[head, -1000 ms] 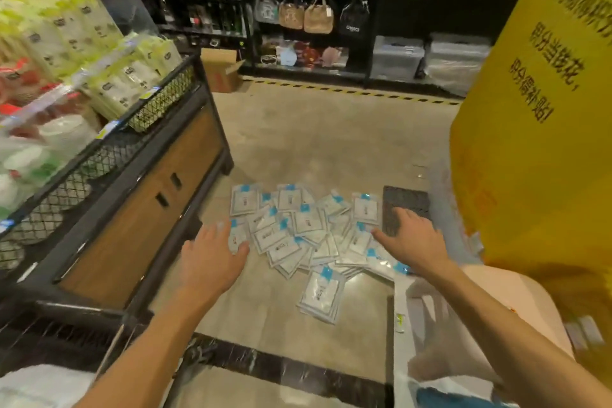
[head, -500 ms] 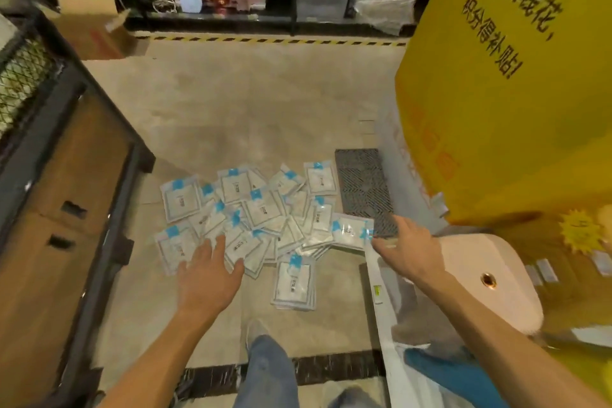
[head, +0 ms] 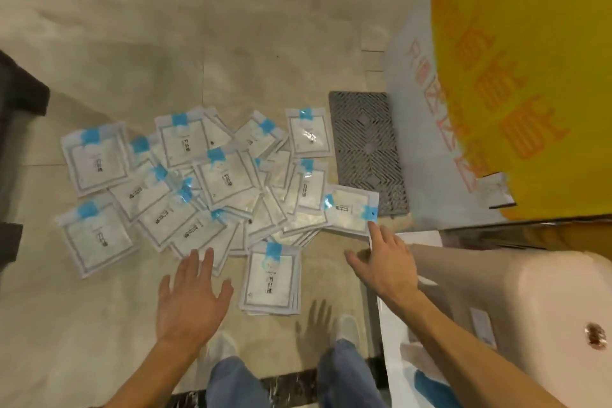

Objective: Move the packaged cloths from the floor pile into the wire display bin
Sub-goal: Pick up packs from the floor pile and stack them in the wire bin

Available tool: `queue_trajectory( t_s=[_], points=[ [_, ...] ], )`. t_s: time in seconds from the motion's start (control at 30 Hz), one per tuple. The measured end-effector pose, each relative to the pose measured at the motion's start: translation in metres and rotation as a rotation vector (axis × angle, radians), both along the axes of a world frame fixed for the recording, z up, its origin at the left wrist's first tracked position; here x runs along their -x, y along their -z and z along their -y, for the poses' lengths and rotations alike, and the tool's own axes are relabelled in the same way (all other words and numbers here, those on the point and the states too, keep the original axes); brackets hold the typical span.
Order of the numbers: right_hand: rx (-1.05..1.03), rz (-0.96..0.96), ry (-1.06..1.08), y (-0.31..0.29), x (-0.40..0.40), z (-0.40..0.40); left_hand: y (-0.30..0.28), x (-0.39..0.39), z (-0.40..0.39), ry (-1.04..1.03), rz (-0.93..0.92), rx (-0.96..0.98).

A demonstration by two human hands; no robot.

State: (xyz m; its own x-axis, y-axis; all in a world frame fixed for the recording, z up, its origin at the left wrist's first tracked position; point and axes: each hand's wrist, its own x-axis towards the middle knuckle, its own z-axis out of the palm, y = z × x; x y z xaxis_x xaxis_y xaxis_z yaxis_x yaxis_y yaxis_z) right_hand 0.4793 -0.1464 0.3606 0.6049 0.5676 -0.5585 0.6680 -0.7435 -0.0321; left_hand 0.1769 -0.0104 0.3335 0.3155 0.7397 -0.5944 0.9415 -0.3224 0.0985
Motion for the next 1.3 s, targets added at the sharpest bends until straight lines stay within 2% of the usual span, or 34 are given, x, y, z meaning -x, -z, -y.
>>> queue_trajectory(
  t_s=[0.17,0.3,0.4,0.47,0.53,0.6,0.73,0.9,1.03,1.17,1.3],
  points=[
    [0.022,0.006,0.056,0.192,-0.033,-0.023,0.186,-0.028,0.005,0.016,0.007,0.056],
    [-0.06,-0.017,0.261,0.321,-0.049,-0.022,0.317,-0.041,0.015,0.009,-0.011,0.079],
    [-0.194,-0.136,0.585,0.401,-0.054,-0.011,0.399,-0.046,0.026,-0.041,-0.064,0.09],
    [-0.34,-0.278,0.875,0.442,-0.059,-0.009,0.437,-0.05,0.033,-0.176,-0.092,0.155],
    [-0.399,-0.389,1.176,0.473,-0.066,-0.013,0.461,-0.053,0.041,-0.332,-0.048,0.19],
    [-0.436,-0.448,1.439,0.492,-0.073,-0.021,0.475,-0.054,0.047,-0.423,0.034,0.179],
    [-0.609,-0.476,1.636,0.509,-0.087,-0.033,0.474,-0.047,0.049,-0.588,0.222,0.15],
    [-0.804,-0.477,1.669,0.506,-0.087,-0.029,0.461,-0.034,0.046,-0.643,0.237,0.098],
    [-0.999,-0.547,1.683,0.48,-0.069,-0.019,0.445,-0.025,0.052,-0.706,0.285,0.174],
    [-0.937,-0.592,1.658,0.458,-0.05,0.0,0.425,-0.014,0.065,-0.754,0.502,0.417],
    [-0.851,-0.61,1.545,0.429,-0.027,0.028,0.379,-0.005,0.067,-0.875,0.71,0.556]
  ],
)
